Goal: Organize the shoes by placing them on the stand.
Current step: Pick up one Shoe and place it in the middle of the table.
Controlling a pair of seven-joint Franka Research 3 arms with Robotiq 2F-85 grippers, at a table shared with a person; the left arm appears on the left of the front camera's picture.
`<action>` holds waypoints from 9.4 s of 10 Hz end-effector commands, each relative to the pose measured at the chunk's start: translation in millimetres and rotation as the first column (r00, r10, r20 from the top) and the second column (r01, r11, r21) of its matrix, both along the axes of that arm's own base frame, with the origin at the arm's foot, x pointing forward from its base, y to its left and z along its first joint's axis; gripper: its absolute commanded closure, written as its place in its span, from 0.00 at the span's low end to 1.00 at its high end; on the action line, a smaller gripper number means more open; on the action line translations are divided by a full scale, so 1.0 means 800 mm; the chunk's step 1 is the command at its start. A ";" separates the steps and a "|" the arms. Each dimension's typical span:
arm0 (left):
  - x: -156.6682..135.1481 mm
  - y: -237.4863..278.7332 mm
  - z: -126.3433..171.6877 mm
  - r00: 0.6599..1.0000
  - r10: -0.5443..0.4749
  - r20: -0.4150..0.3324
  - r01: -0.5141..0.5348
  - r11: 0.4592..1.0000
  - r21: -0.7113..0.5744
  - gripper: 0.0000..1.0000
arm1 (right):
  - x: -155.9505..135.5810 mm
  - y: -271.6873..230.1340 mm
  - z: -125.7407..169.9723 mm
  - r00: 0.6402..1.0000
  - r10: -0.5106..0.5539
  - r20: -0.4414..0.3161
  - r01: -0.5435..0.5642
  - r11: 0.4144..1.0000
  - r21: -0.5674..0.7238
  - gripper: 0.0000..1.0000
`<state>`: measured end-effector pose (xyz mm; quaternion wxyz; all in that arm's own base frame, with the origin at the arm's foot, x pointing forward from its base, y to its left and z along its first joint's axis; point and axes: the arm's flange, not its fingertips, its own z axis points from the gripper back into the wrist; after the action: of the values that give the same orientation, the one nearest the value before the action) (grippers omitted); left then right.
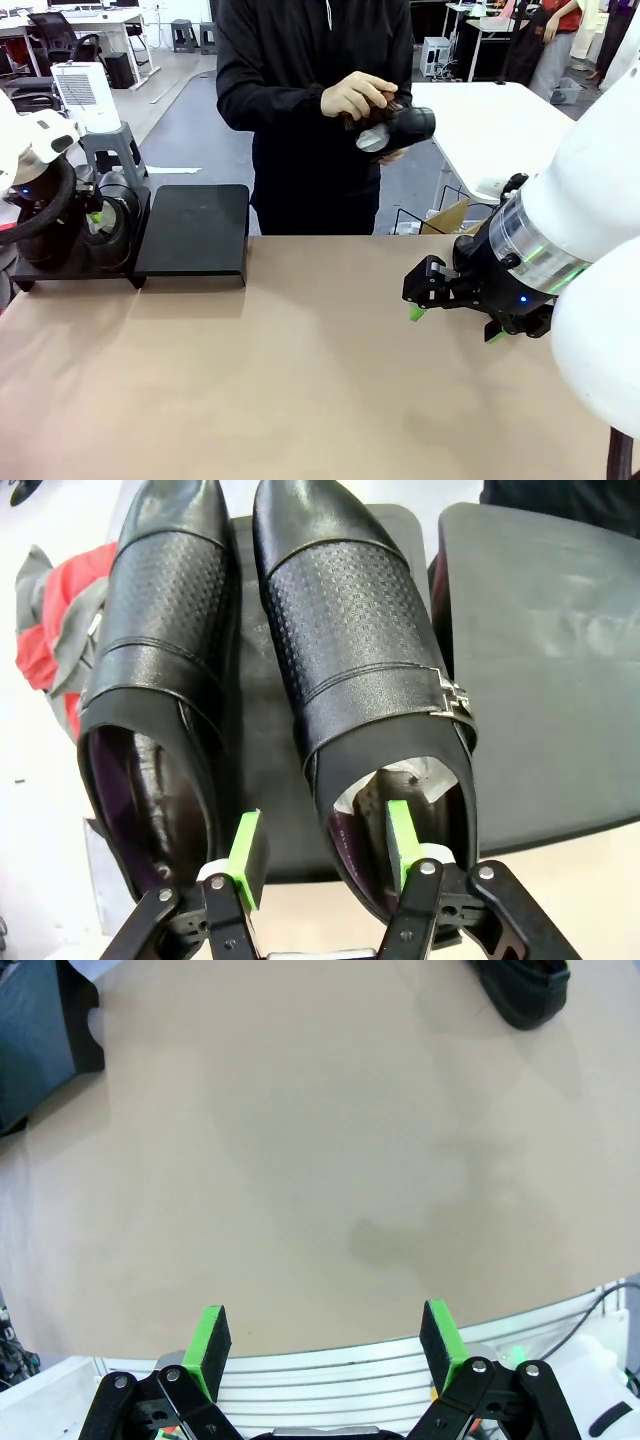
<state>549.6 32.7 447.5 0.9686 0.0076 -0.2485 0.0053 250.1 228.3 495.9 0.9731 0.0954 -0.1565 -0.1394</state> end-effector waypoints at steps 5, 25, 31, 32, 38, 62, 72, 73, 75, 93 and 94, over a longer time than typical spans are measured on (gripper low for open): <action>-0.068 -0.090 0.048 0.994 -0.104 0.025 0.104 0.994 -0.013 0.38 | 0.005 0.000 -0.001 1.000 0.025 0.001 -0.025 0.999 0.027 0.00; -0.208 -0.233 0.063 0.859 -0.406 -0.313 0.196 0.824 -0.531 0.38 | 0.068 -0.073 0.009 1.000 0.003 -0.007 -0.004 0.986 -0.168 0.00; -0.208 -0.233 0.063 0.859 -0.406 -0.313 0.196 0.824 -0.531 0.38 | 0.206 -0.177 -0.028 0.941 0.278 -0.191 -0.308 0.939 -0.154 0.00; -0.208 -0.233 0.063 0.859 -0.406 -0.313 0.196 0.824 -0.531 0.38 | 0.223 -0.187 -0.043 0.947 0.263 -0.186 -0.294 0.941 -0.167 0.00; -0.208 -0.233 0.063 0.859 -0.406 -0.313 0.196 0.824 -0.531 0.38 | 0.235 -0.188 -0.067 0.966 0.188 -0.175 -0.216 0.963 -0.161 0.00; -0.208 -0.233 0.063 0.859 -0.406 -0.313 0.196 0.824 -0.531 0.38 | 0.401 -0.317 -0.165 0.905 0.271 -0.328 -0.330 0.934 -0.140 0.00; -0.208 -0.233 0.063 0.859 -0.406 -0.313 0.196 0.824 -0.531 0.38 | 0.385 -0.301 -0.209 0.874 0.328 -0.359 -0.375 0.924 -0.070 1.00; -0.208 -0.233 0.063 0.859 -0.406 -0.313 0.196 0.824 -0.531 0.38 | 0.383 -0.294 -0.209 0.869 0.350 -0.350 -0.390 0.920 -0.048 1.00; -0.208 -0.233 0.063 0.859 -0.406 -0.313 0.196 0.824 -0.531 0.38 | 0.378 -0.288 -0.200 0.877 0.348 -0.331 -0.374 0.928 -0.015 1.00; -0.205 -0.201 0.076 0.906 -0.296 -0.304 0.117 0.863 -0.491 0.38 | 0.089 -0.075 0.044 0.993 0.089 0.072 -0.085 0.995 -0.049 1.00; -0.200 -0.185 0.076 0.915 -0.269 -0.300 0.099 0.871 -0.480 0.38 | 0.092 -0.046 0.030 0.989 0.142 0.045 -0.140 0.989 -0.040 1.00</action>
<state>390.3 -121.4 508.6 0.9640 -0.2565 -0.0517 -0.0484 313.3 185.1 534.2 0.9771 0.0741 -0.1876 -0.0679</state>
